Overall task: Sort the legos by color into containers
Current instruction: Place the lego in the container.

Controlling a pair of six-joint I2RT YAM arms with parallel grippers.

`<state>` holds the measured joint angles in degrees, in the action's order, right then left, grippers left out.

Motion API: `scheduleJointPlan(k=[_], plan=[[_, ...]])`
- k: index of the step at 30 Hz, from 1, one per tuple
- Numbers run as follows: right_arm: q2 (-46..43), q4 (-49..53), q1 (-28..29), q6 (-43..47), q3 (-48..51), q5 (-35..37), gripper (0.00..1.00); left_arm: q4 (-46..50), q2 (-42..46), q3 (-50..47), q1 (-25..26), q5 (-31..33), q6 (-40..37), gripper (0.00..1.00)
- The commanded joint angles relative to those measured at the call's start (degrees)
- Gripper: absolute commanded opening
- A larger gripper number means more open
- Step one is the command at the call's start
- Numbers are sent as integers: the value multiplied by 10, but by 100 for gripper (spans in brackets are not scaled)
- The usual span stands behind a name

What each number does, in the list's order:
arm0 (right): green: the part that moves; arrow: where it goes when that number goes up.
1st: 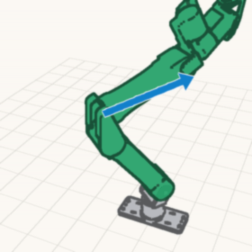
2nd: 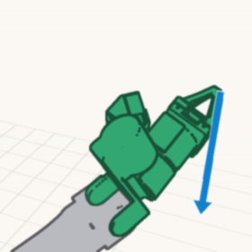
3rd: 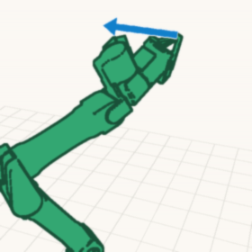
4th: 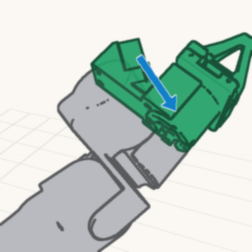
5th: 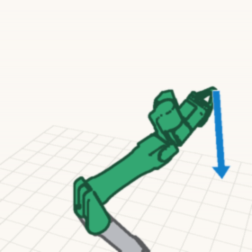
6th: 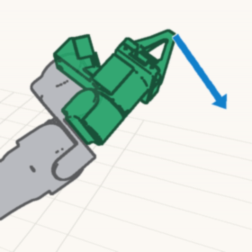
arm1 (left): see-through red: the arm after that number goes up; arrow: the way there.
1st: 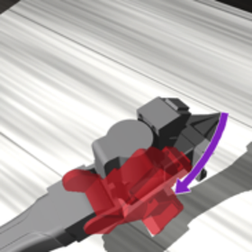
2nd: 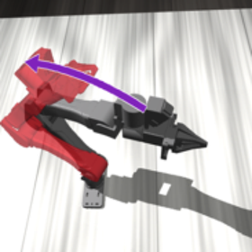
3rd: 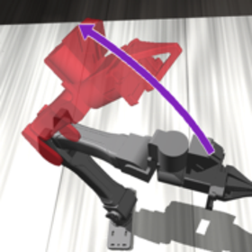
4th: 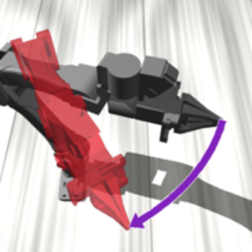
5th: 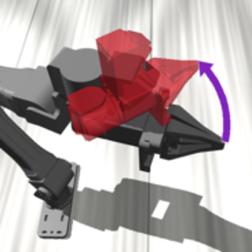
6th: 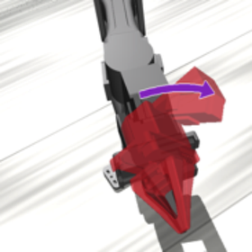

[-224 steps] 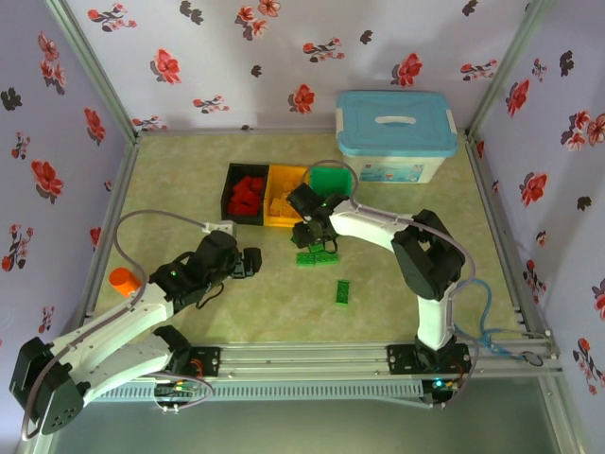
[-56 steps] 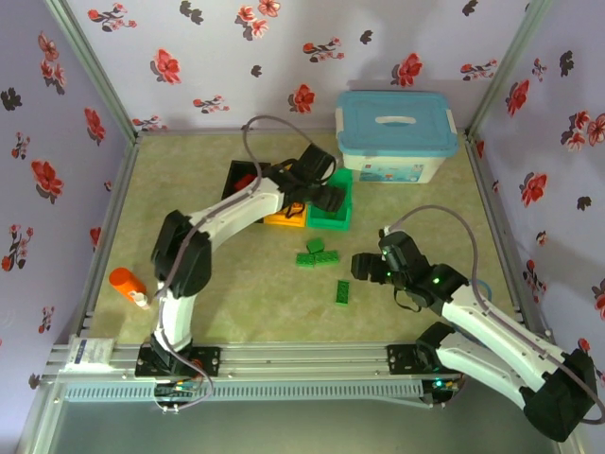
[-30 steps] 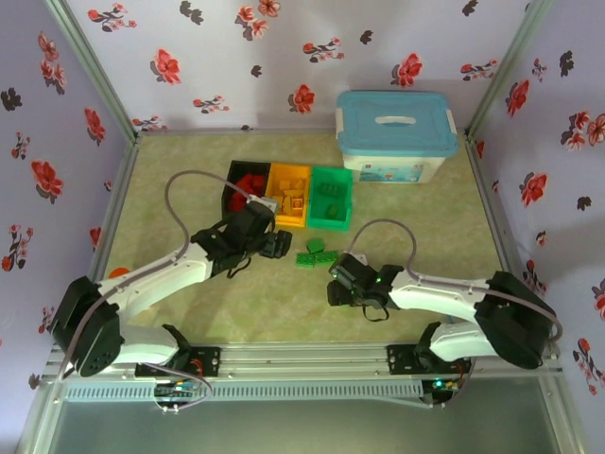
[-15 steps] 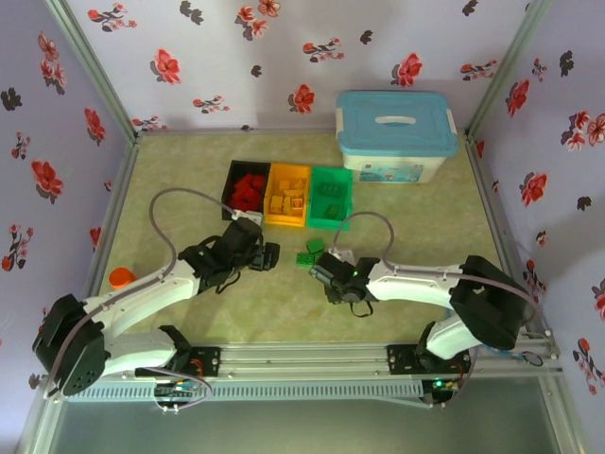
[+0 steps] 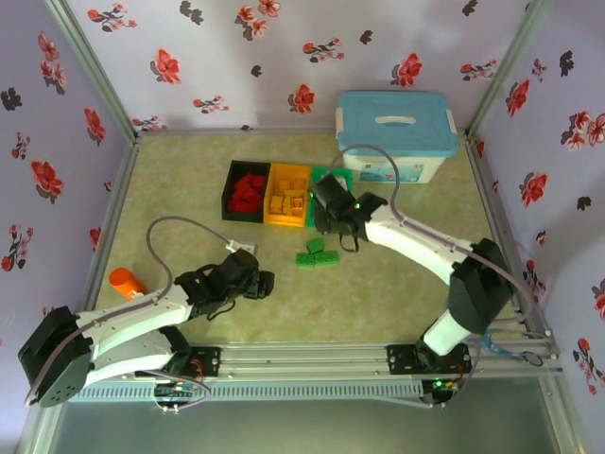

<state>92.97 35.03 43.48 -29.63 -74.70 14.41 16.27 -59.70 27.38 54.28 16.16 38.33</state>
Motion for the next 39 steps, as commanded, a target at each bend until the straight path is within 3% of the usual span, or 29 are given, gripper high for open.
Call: scheduleJointPlan(k=[1, 8, 14, 24, 26, 28, 29, 32, 39], plan=[[61, 48, -31, 71, -82, -20, 30, -15, 6, -5, 20, 30, 35, 83], [189, 84, -96, 96, -239, -57, 29, -20, 14, 7, 45, 37, 34, 84], [265, 114, -111, 107, -324, -67, 30, -38, 1, 10, 63, 36, 43, 84], [292, 111, -115, 97, -333, -75, 36, -41, -7, 19, 73, 37, 47, 84], [288, 108, -115, 95, -327, -76, 48, -41, -10, 20, 75, 37, 48, 84], [282, 107, -114, 95, -326, -80, 79, -42, -12, 23, 76, 37, 48, 84], [276, 107, -114, 95, -324, -82, 89, -43, -14, 25, 78, 37, 48, 84], [245, 98, -109, 96, -307, -76, 95, -47, -17, 29, 79, 37, 46, 84], [136, 56, -94, 94, -218, -75, 97, -54, -40, 49, 80, 36, 35, 84]])
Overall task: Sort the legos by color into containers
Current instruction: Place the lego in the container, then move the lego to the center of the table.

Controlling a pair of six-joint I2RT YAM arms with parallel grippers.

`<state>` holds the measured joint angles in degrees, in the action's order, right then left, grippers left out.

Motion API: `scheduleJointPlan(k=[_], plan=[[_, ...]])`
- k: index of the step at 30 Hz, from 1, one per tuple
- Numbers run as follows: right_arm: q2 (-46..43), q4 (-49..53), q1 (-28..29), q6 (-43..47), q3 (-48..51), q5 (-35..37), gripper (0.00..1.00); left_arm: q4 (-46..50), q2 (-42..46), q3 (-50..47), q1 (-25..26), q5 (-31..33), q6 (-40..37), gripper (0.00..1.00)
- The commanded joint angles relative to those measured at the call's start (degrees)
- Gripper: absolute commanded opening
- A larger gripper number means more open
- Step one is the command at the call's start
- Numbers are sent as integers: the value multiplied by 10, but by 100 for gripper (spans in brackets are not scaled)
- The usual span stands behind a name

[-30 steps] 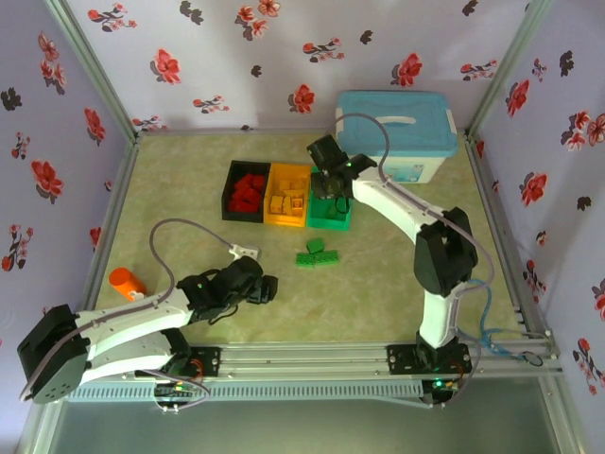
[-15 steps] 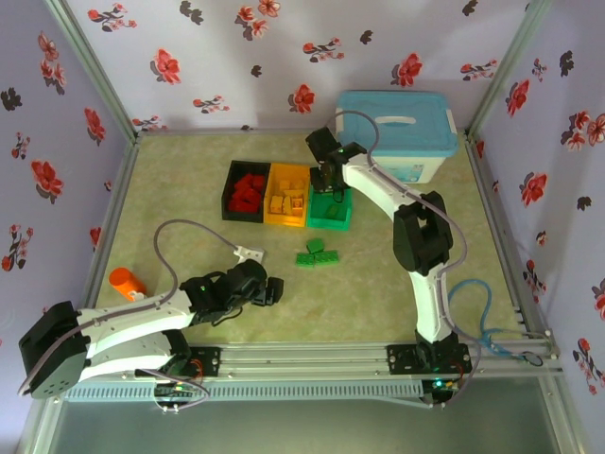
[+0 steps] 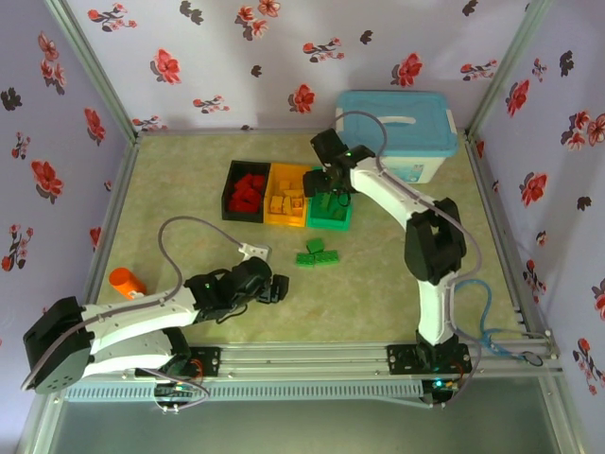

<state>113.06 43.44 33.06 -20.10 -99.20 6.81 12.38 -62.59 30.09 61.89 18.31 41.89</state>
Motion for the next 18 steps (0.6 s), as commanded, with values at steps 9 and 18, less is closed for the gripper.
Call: scheduleJointPlan(k=[9, 18], plan=[[-276, -151, 20, -44, 300, 2, 99, -55, -81, 62, 3, 8, -28, 85], [-398, -189, 20, -88, 486, 9, 99, -98, -225, 138, -38, -65, -39, 84]])
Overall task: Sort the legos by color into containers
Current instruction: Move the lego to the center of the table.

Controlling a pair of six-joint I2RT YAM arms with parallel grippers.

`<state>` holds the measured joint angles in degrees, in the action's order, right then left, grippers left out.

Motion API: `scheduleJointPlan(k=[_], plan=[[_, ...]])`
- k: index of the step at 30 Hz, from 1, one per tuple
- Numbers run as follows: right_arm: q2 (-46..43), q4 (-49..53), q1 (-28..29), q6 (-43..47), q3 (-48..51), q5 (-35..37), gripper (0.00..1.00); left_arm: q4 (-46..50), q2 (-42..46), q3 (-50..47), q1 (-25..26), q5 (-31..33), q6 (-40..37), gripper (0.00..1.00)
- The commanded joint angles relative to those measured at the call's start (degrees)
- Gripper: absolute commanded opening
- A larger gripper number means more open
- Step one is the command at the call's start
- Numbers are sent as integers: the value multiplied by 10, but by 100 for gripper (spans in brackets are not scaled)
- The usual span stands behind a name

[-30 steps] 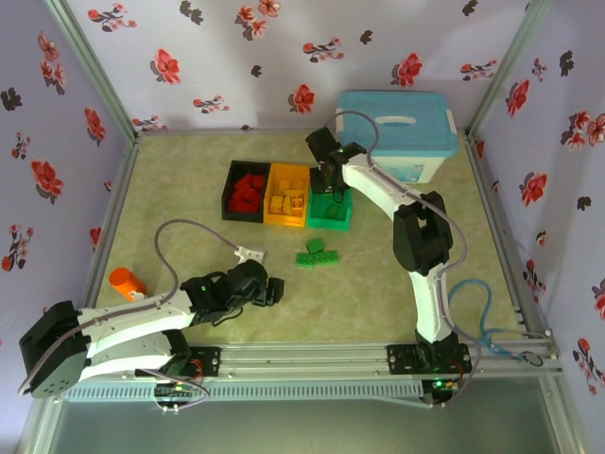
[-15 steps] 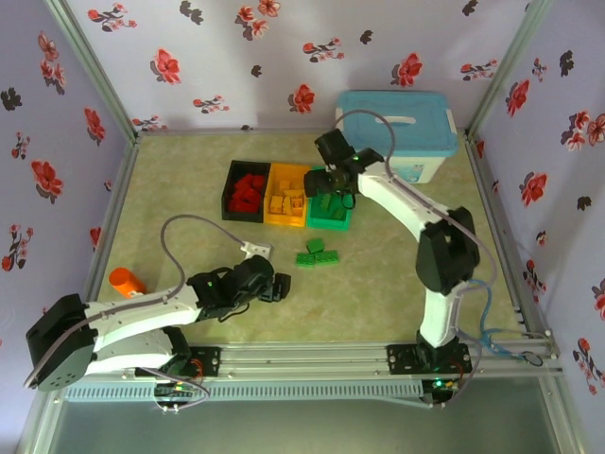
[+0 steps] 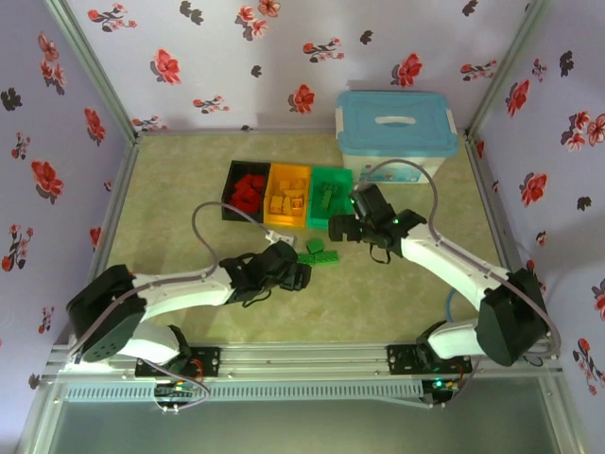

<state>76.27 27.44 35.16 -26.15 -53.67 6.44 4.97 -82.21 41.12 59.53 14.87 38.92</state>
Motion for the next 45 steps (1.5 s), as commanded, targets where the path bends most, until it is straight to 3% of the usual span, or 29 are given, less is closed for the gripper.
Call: scheduleJointPlan(k=[1, 10, 27, 39, 42, 45], plan=[[-39, -33, -1, -32, 46, 14, 99, -22, -44, 37, -19, -35, -8, 83], [-90, -45, -2, -48, 106, 17, 99, -19, -127, 96, -36, -65, -10, 78], [-124, -46, -4, -58, 134, 17, 99, -1, -166, 105, -53, -64, 3, 64], [-127, -50, -4, -71, 136, 8, 99, 19, -98, 55, -64, 5, 38, 53], [-126, -53, -4, -73, 136, 5, 99, 22, -82, 51, -62, 9, 36, 55], [-126, -55, -4, -75, 135, 4, 99, 36, -83, 67, -57, 9, 21, 68]])
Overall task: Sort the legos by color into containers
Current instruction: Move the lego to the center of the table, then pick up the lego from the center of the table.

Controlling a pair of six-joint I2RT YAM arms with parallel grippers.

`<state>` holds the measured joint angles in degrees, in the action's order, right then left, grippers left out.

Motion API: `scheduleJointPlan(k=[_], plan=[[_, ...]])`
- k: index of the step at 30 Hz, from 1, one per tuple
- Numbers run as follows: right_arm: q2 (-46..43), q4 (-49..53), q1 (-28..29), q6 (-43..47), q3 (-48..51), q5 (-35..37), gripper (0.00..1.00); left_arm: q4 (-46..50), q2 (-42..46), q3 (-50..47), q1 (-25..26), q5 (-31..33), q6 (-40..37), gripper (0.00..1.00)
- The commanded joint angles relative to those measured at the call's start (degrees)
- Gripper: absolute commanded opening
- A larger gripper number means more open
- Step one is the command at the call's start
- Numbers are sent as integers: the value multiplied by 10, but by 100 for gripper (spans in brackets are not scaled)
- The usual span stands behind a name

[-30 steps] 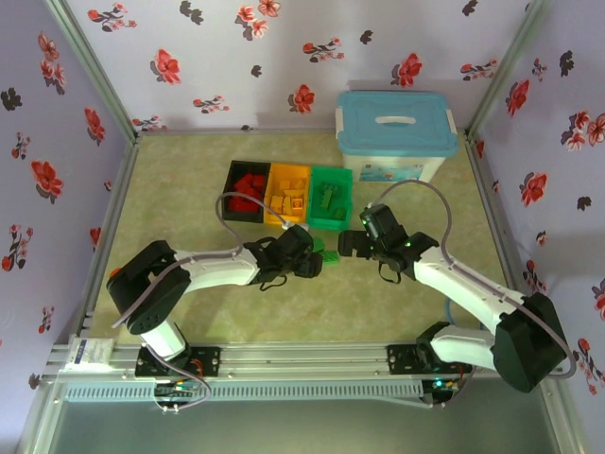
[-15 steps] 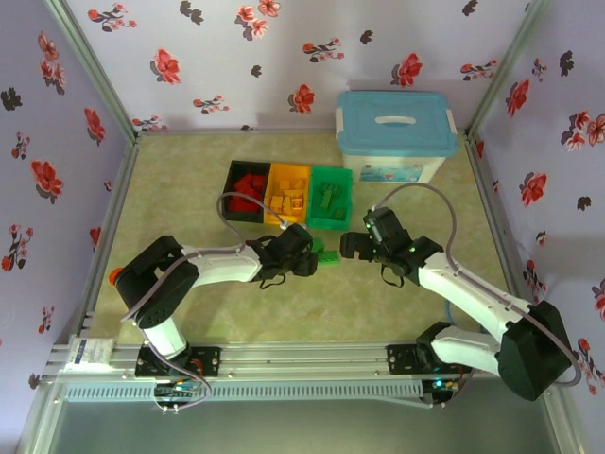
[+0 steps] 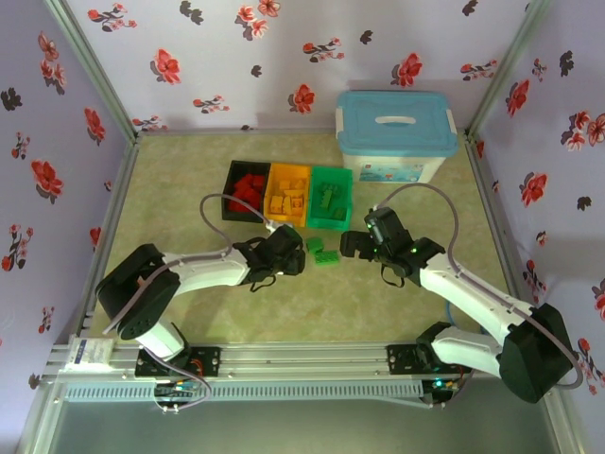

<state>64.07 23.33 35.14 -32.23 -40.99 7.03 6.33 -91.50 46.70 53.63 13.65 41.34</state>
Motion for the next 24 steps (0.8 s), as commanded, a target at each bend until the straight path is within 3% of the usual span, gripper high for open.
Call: scheduleJointPlan(k=[1, 17, 24], plan=[[-4, -14, -3, -14, 7, -2, 99, 26, 8, 17, 3, 21, -7, 70], [-3, -8, -3, -11, 5, 0, 99, 68, -69, 65, 4, 12, -11, 75], [-4, -14, -3, -16, 14, -2, 99, 72, -72, 63, 6, 17, -10, 62]])
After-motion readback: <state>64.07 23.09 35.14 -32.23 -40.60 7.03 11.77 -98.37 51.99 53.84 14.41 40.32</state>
